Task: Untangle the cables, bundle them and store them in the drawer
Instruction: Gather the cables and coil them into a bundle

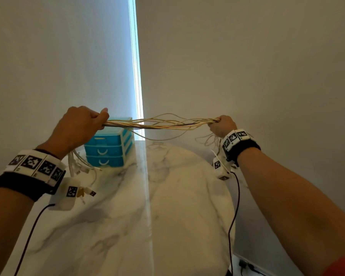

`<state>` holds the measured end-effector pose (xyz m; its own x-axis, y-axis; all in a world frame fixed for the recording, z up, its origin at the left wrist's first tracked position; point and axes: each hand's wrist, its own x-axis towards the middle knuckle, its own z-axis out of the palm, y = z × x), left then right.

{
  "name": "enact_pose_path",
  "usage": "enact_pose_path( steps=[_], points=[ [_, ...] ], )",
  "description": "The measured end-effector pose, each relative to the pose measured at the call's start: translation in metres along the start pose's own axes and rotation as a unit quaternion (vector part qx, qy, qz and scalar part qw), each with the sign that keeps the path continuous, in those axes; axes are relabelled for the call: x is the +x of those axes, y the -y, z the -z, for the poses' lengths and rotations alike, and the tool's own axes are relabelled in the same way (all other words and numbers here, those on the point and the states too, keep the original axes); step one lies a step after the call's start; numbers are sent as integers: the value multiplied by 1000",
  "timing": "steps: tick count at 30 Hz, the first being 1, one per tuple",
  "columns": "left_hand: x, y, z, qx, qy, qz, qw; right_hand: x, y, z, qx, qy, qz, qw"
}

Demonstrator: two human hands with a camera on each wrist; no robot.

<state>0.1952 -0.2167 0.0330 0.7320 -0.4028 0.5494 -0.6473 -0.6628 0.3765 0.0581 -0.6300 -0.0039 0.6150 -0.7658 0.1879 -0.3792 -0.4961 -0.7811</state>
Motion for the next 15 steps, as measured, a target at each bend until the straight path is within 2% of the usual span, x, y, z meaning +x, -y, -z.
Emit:
enact_pose_path(
  steps=[2,5,6,9,10,12,15],
  points=[
    [0,1,0,2,-3,3,1000,-3,1,0,-49,61,2,997],
    [-1,4,2,13,-9,8,1000,-4,-12,-3,-158,187,-38,969],
    [-2,5,3,19,-8,9,1000,-7,-16,-5,-173,195,-28,965],
    [-5,8,4,48,-7,7,999,-22,-33,-16,-110,105,65,986],
    [-6,9,5,59,-11,7,998,-22,-39,-18,-86,97,98,987],
    [-8,15,13,73,-26,12,997,-20,-52,-16,-122,167,121,971],
    [-11,26,26,87,-45,35,995,-12,-52,-9,-218,266,111,932]
  ],
)
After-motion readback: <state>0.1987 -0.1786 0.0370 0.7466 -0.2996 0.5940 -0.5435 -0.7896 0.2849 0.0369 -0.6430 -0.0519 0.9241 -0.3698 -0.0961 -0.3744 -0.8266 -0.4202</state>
